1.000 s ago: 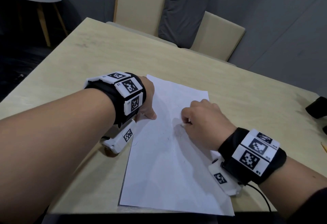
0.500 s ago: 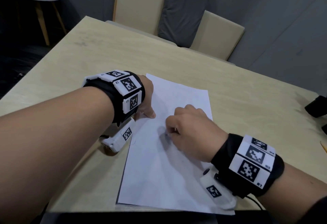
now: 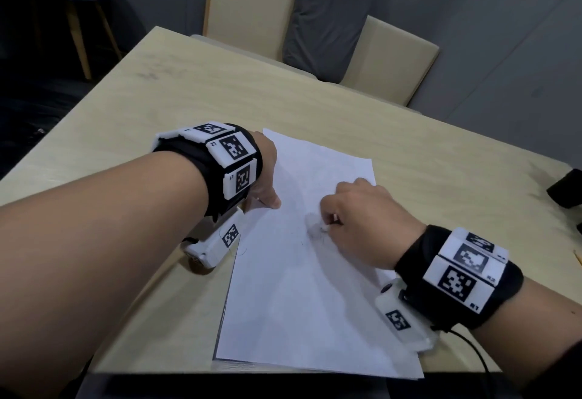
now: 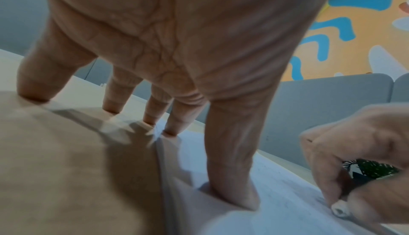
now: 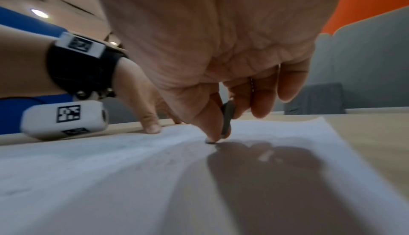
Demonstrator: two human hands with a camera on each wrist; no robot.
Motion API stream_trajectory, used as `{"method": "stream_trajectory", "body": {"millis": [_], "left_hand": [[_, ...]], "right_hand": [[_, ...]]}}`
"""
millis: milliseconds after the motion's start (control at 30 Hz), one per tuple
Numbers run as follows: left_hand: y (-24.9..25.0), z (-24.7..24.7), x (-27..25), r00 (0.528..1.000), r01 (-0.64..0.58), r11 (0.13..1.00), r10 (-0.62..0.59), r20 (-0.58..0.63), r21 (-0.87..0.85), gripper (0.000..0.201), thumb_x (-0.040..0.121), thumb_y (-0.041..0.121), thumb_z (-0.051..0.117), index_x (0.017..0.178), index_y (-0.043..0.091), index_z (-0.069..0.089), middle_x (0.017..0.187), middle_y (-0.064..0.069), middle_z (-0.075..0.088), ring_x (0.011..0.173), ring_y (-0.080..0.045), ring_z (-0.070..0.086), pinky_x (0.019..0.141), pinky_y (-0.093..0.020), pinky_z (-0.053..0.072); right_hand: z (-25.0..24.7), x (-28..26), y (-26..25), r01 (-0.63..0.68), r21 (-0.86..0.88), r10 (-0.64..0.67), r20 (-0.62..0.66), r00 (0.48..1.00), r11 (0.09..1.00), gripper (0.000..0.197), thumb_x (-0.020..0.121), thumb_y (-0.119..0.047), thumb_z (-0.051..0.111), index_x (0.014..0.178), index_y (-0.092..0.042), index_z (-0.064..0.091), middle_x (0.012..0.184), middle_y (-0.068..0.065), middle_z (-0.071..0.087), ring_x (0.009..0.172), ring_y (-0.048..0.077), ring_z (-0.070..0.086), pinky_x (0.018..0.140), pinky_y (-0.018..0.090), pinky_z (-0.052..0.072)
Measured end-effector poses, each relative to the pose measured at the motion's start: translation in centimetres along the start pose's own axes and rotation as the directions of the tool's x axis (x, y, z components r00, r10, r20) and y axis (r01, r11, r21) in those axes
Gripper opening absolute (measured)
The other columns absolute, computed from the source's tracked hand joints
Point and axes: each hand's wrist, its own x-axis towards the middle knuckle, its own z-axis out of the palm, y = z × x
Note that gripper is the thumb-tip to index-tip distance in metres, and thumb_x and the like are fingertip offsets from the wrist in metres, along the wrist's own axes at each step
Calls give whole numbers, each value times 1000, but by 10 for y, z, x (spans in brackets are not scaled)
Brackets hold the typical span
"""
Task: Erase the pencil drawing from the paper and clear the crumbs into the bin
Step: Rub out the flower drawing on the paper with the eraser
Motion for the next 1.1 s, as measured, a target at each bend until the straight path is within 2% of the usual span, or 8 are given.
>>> {"method": "stream_trajectory", "body": {"millis": [100,200,300,500,667,733,867,1100], "left_hand": [[0,-1,1,1000,5,1000,-5,3,-6,58,73,69,70,103,20,74,107,1,70,68,-17,52,57,-27,39],[0,-1,1,1000,1,1000,-1,14,-18,56,74,68,71,103,20,74,103,2,69,63,-12,49,53,-26,35],[1,0,0,1000,2,1000,-2,2,-15,57,74,68,71,105,20,74,103,2,69,63,-12,48,52,-25,34],[2,-2,0,1000,5,1000,-5,12,-11,53,76,66,70,104,22,74,105,3,69,63,-12,48,52,-25,36],[-1,0,2,1000,7,1000,-7,15,-24,60,73,69,72,106,19,74,109,2,70,59,-11,45,50,-25,32],[-1,-1,0,1000,6,1000,-6,11,-27,58,74,67,72,106,19,74,108,2,70,58,-10,45,49,-26,31],[1,0,0,1000,12,1000,-12,8,-24,54,76,66,71,102,20,74,104,3,70,60,-10,48,51,-25,34],[0,0,1,1000,7,1000,-7,-11,-22,62,73,68,72,108,17,73,104,-1,68,64,-16,47,51,-25,33]], "right_hand": [[-2,0,18,-98,-53,99,8,995,994,13,91,-29,49,84,-22,57,90,-4,51,92,25,41,78,34,29],[-2,-3,-6,11,8,-11,10,1000,1000,21,90,-38,44,83,-23,57,92,-3,51,92,25,41,81,37,35],[1,-7,-27,119,25,-119,-10,993,993,14,92,-28,47,88,-25,61,94,-3,52,93,24,41,82,36,35],[-3,-1,18,-111,-47,111,8,994,993,11,92,-26,50,82,-24,55,91,-4,51,95,25,42,80,35,31],[1,-10,-26,115,46,-115,-15,993,992,13,93,-28,48,89,-25,60,95,-3,52,94,23,41,86,37,37],[1,-10,-22,101,28,-101,-1,995,994,13,93,-27,48,91,-25,61,95,-3,52,94,23,41,84,37,36],[-2,-5,11,-75,-18,75,8,997,997,9,90,-24,50,86,-23,58,91,-4,51,93,24,42,79,34,31],[1,-12,-21,96,26,-97,16,995,995,15,92,-30,46,87,-25,59,93,-3,51,93,23,40,80,36,33]]}}
